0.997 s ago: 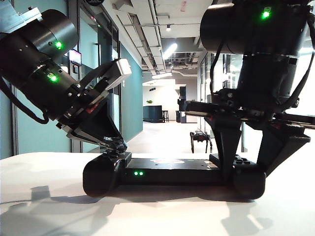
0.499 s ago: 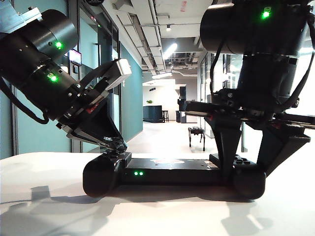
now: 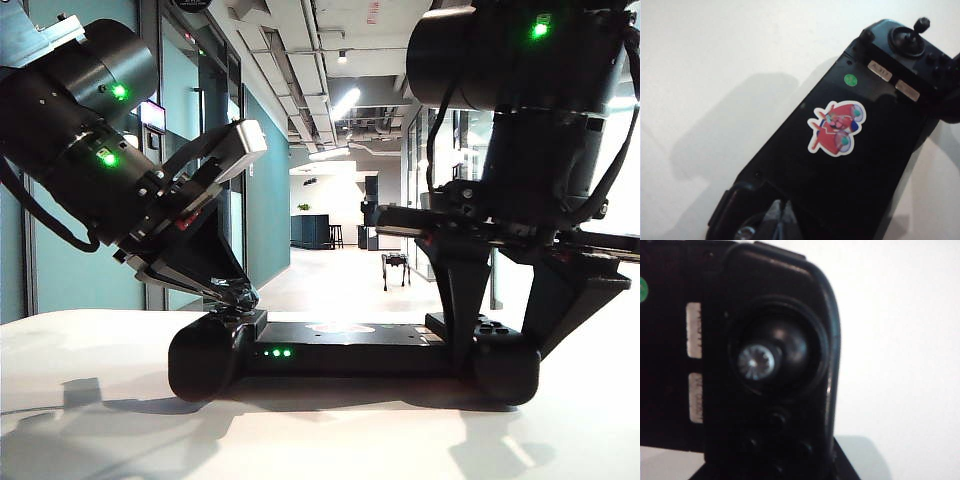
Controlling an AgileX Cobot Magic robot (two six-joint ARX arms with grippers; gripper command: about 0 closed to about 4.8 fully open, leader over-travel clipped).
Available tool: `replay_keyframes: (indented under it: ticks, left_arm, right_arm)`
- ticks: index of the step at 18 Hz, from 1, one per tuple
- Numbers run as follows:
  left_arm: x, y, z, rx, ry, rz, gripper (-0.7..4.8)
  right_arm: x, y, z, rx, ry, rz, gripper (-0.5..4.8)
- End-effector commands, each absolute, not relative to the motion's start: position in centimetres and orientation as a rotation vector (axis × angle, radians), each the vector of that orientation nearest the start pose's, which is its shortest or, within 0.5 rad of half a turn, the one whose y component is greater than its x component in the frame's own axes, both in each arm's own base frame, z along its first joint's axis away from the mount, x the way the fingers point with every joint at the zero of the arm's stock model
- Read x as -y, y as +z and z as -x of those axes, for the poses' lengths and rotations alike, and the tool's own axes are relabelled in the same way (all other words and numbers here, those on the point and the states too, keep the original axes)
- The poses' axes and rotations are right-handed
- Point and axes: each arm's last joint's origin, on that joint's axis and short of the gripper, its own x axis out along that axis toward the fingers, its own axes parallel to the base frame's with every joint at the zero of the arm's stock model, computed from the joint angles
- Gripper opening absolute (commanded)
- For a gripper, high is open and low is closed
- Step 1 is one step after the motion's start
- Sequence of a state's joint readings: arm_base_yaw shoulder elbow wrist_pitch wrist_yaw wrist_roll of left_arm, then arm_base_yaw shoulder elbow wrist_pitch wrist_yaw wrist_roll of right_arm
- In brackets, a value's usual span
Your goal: Push the left joystick on the remote control sitting on the white table forward to make the robot dog walk in a straight line until it approaches the door.
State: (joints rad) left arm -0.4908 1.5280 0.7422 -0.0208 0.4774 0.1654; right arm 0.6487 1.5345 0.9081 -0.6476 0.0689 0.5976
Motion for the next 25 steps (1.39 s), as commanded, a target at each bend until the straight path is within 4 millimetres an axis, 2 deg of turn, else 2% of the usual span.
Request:
replay_keyframes:
  ticks: [1,4,8,12,13,15,16,17,19,23,25]
  left_arm:
    - [14.8,17.4,-24.7,-0.764,-0.988,-0.12,-0.06]
    - [14.2,19.3,-23.7,-0.738,-0.992,-0.121,-0.06]
    - [12.9,23.4,-21.3,-0.64,-0.988,-0.122,-0.06]
    - [11.0,27.6,-18.6,-0.478,-0.839,-0.097,-0.06]
    - [10.7,28.4,-18.0,-0.444,-0.811,-0.087,-0.06]
    - [9.6,30.2,-16.4,-0.342,-0.754,-0.082,-0.06]
    - [9.2,30.9,-15.6,-0.299,-0.754,-0.076,-0.06]
    - [8.8,31.3,-15.0,-0.279,-0.735,-0.062,-0.06]
    - [8.4,31.6,-14.2,-0.273,-0.727,-0.053,-0.06]
    - [7.8,31.8,-13.2,-0.282,-0.708,-0.047,-0.06]
    - [7.5,32.2,-12.6,-0.255,-0.706,-0.033,-0.06]
  right_arm:
    - [-16.5,18.3,-21.9,-1.274,0.144,-0.084,0.76]
    - [-16.5,18.4,-22.0,-1.273,0.145,-0.084,0.76]
    - [-16.6,18.4,-22.0,-1.265,0.149,-0.088,0.76]
    - [-16.6,18.4,-22.0,-1.263,0.146,-0.086,0.76]
    - [-16.6,18.4,-22.0,-1.263,0.146,-0.086,0.84]
    - [-16.6,18.4,-22.1,-1.261,0.148,-0.088,1.78]
    - [-16.6,18.4,-22.0,-1.262,0.15,-0.089,1.86]
    - [-16.6,18.4,-22.0,-1.264,0.152,-0.09,2.07]
    - [-16.6,18.4,-22.0,-1.268,0.154,-0.087,3.09]
    - [-16.5,18.7,-22.0,-1.284,0.146,-0.078,3.15]
    - [-16.7,19.9,-22.2,-1.295,0.142,-0.065,3.15]
